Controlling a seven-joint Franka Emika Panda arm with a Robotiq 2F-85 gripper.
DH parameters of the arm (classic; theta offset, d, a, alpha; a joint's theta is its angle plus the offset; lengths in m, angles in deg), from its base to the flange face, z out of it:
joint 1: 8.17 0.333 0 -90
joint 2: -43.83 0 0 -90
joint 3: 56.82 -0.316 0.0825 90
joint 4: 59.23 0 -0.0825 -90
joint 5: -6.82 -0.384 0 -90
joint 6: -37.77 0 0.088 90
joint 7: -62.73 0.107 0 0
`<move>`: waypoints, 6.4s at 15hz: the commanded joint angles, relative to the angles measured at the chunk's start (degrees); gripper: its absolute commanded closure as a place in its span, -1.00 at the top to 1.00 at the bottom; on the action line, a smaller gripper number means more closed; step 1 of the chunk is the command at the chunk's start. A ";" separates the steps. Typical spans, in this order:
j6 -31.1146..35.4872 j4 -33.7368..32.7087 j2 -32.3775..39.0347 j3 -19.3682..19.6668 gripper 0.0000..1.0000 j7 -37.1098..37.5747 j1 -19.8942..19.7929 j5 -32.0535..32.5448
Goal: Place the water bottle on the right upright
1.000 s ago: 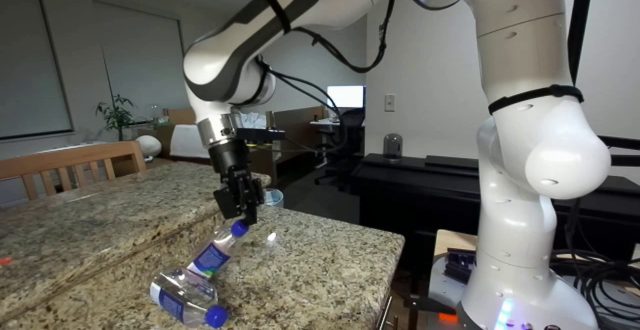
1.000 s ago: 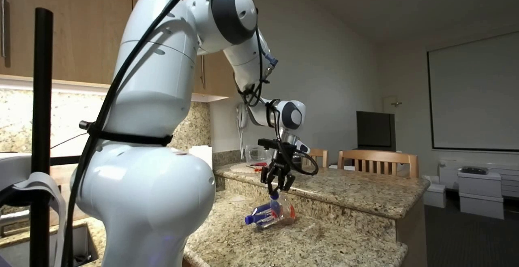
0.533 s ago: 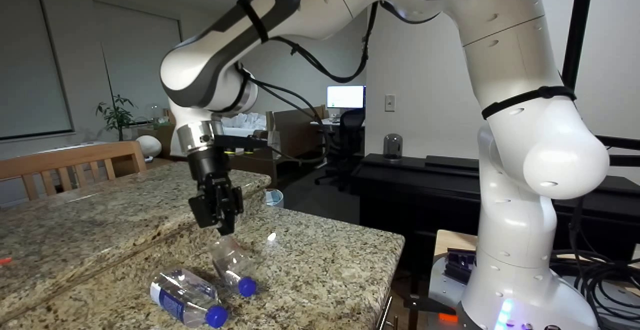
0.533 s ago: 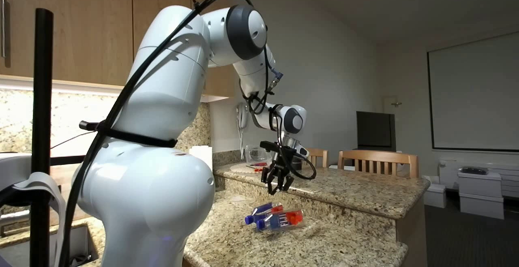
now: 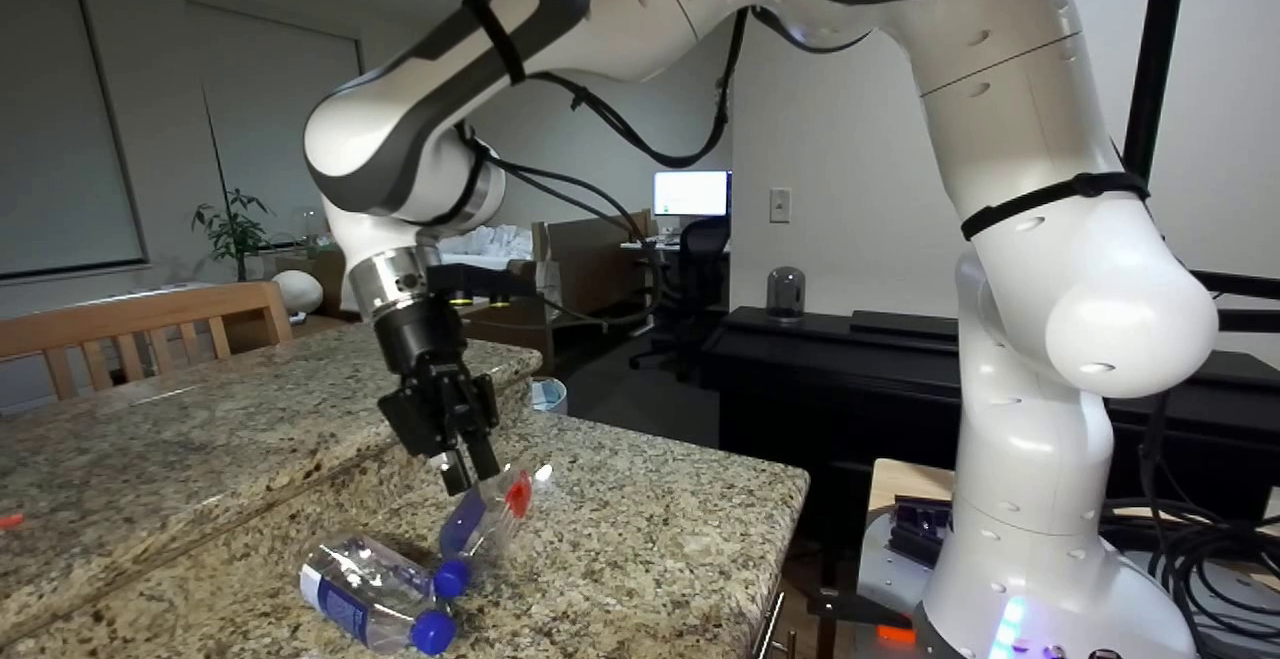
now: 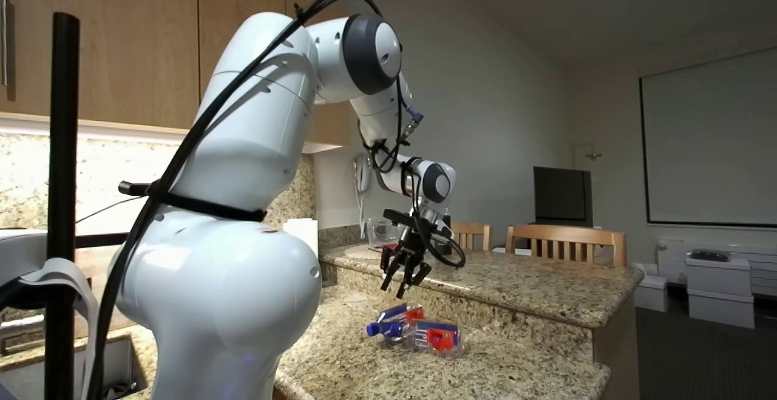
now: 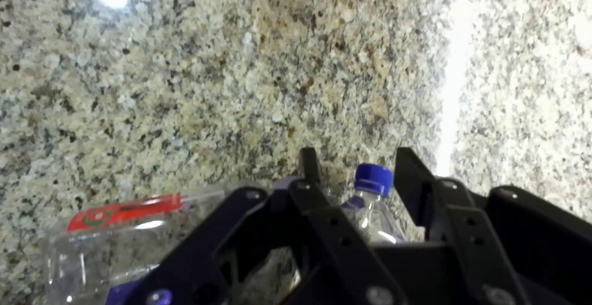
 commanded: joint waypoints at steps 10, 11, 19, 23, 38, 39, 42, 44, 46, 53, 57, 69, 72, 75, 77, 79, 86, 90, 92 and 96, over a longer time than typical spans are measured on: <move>2.92 16.76 -12.04 -1.08 1.00 -5.64 -0.85 0.52; 4.00 17.90 -13.05 -1.26 1.00 -5.53 -0.77 0.54; 12.43 27.98 -15.69 -3.01 1.00 -8.44 -0.57 -1.68; 16.62 31.09 -15.44 -0.97 1.00 -13.42 -2.92 -2.48; 19.47 28.42 -11.82 3.37 -0.80 -24.43 -9.42 -1.89; 19.51 28.31 -11.93 3.28 -0.84 -24.47 -9.33 -1.87; 23.68 20.84 -3.11 1.33 -0.94 -22.31 -7.97 -2.90; 25.89 17.66 0.70 0.34 -0.90 -22.26 -8.12 -3.02; 27.81 14.55 4.19 -0.44 -0.86 -21.69 -8.58 -2.83; 31.41 8.38 5.37 -0.95 -0.87 -16.80 -6.71 1.62; 31.89 7.21 1.91 -0.30 -0.87 -10.49 -4.13 7.31; 24.65 20.40 -10.21 -2.62 0.43 -2.42 -2.54 4.65; 28.92 24.61 -11.34 -3.81 0.80 -2.91 -2.10 2.02; 35.52 26.91 -10.56 -4.49 1.00 -2.86 -1.66 0.36; 41.03 28.81 -10.19 -4.96 1.00 -3.45 -1.50 -0.47; 48.07 31.15 -9.75 -5.49 1.00 -3.94 -1.45 -1.36; 78.88 41.69 -10.07 -5.08 1.00 3.74 2.14 4.41; 94.33 47.76 -8.42 3.34 1.00 6.95 10.82 4.34; 97.86 49.15 -7.25 6.18 1.00 5.42 14.36 0.38; 99.77 49.15 -6.78 9.03 1.00 4.72 19.41 -4.51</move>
